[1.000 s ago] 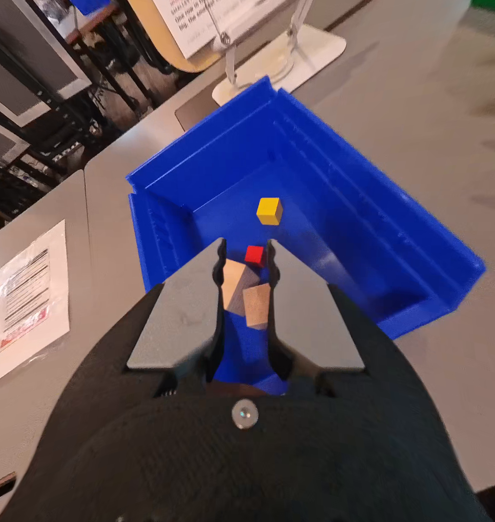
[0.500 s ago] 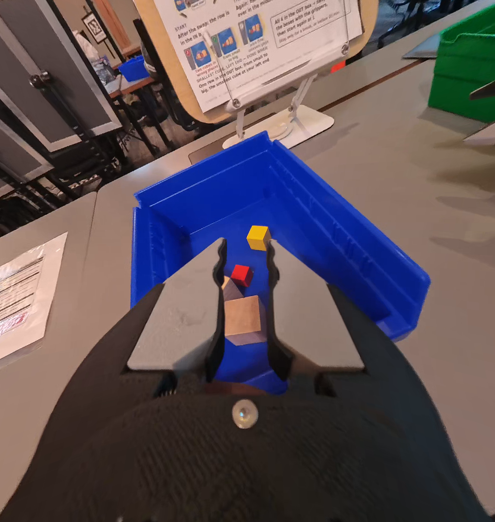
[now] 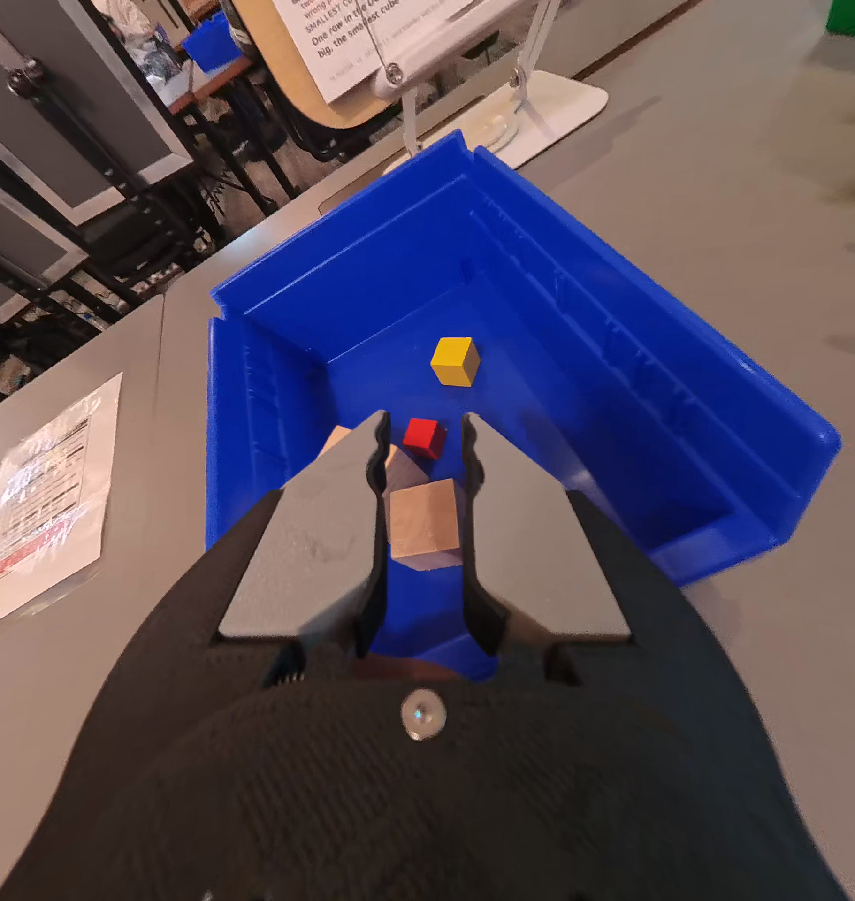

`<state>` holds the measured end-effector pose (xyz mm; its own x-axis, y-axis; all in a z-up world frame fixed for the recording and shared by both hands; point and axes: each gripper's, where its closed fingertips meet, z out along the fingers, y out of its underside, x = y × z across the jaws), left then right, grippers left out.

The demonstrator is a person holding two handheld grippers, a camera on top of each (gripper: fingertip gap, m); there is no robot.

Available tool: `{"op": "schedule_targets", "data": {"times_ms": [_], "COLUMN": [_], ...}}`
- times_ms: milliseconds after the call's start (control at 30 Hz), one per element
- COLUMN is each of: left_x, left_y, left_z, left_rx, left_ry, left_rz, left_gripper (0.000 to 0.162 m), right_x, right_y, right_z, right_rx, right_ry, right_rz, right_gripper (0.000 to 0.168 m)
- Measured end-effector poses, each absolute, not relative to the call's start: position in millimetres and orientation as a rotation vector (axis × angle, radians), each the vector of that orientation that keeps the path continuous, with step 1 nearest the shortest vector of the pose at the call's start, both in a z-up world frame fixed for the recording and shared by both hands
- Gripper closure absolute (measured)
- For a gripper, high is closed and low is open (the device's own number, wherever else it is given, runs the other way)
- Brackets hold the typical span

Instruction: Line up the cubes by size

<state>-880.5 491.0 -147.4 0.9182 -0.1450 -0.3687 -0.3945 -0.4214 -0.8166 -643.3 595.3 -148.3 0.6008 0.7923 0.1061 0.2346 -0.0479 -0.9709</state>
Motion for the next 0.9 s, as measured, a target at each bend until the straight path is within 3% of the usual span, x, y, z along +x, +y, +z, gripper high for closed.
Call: {"op": "schedule_targets", "data": {"times_ms": [900], "left_x": [-862], "left_y": [529], "left_z": [-154], "left_rx": [-2.115], "left_ry": [0.519], "left_rz": [0.116], "left_gripper": [0.135], "right_x": [-649], "right_y": [590], "right_z": [-152], "right_rx": [-1.597], "right_ry": [-0.911], "right_rz": [0.563], "right_gripper": [0.103]}}
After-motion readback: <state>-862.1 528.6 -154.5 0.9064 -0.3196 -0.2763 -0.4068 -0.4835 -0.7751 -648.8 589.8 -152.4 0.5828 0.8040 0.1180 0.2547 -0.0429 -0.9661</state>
